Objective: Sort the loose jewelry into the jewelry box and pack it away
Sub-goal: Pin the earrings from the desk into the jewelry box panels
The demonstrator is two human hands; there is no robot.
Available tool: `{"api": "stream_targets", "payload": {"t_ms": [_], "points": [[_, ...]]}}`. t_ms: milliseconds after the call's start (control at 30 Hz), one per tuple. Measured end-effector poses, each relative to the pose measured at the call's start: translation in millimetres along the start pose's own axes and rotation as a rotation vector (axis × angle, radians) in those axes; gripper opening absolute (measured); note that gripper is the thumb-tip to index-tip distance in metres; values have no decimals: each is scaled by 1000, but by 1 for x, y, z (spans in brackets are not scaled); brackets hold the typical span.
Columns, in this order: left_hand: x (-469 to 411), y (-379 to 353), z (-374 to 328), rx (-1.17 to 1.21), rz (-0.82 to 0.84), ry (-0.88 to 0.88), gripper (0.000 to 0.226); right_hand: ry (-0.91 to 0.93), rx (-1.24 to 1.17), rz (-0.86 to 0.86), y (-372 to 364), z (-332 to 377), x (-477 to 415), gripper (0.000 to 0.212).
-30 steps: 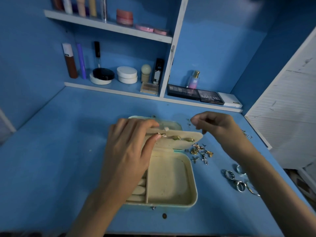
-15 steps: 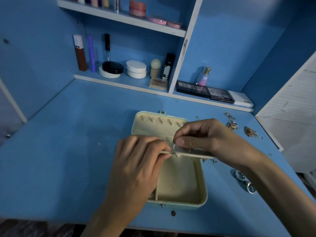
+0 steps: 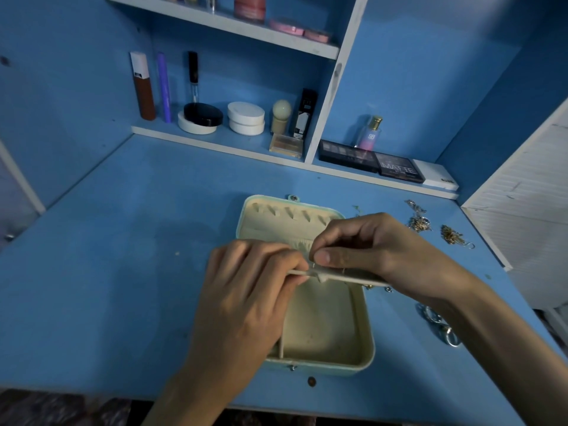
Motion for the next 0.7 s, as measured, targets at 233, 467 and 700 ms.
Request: {"api": "stream_targets", "payload": {"t_ms": [233,467,700], "points": [[2,0,-1,-15,2,-7,6,-23,113,91,2,2,-2,7],[2,0,0,2,10,-2,5,-61,159,236,5,7,-13,11],[2,0,-1,-14,-3,1,4,-80,201,360,1,13,-22,9]]}}
Point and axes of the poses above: each hand's wrist, its own x-axis away from the middle knuckle, its own y-axis out of the back of the hand, z = x × y, the point moved 4 cm from there along -x, towards the middle knuckle, and after that the axes turned 10 degrees about -x, right-handed, at the moved point
